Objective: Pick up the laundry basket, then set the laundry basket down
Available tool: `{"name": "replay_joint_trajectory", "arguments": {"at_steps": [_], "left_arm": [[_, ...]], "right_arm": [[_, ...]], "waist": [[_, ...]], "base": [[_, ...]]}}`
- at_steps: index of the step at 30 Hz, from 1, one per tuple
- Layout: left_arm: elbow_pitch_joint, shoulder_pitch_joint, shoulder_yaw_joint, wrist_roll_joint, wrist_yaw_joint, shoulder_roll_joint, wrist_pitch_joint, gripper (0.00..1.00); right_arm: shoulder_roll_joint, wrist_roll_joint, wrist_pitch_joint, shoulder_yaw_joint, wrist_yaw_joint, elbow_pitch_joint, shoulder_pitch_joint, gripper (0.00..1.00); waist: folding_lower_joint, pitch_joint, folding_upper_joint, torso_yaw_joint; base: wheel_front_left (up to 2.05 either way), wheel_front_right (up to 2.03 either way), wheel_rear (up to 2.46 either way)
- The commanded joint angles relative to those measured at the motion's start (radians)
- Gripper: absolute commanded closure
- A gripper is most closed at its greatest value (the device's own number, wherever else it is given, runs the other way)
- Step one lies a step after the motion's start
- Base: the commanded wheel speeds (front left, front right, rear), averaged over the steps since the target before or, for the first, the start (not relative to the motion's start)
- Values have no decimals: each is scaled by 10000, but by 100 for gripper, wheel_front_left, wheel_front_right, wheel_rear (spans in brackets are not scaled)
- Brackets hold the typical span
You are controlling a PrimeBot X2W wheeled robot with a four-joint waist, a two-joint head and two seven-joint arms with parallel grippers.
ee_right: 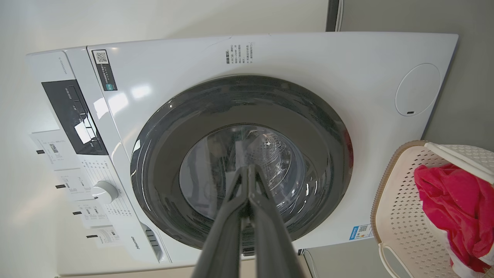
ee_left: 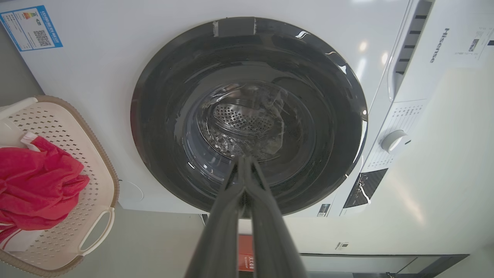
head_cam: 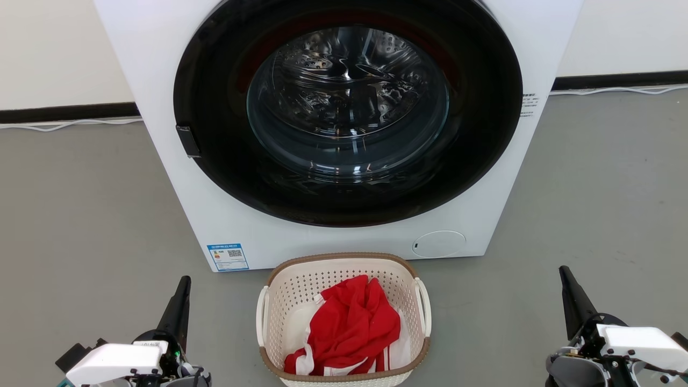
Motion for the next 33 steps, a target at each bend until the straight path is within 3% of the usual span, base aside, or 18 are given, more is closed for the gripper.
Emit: {"name": "replay_joint_trajectory", "arguments": {"at_steps": [1,33], "left_arm": [[-222,-528,328,-18,-102,66,52,100],[-219,-534,399,42,-102,16,109,100]], "right_arm": [[-71,7,103,215,73,-289,-408,100],[-26,-46,154,152,73,-286,-414,100]], "waist": [[0,0,-1,0],[0,0,-1,0]], "base": [[0,0,0],[0,0,0]]}}
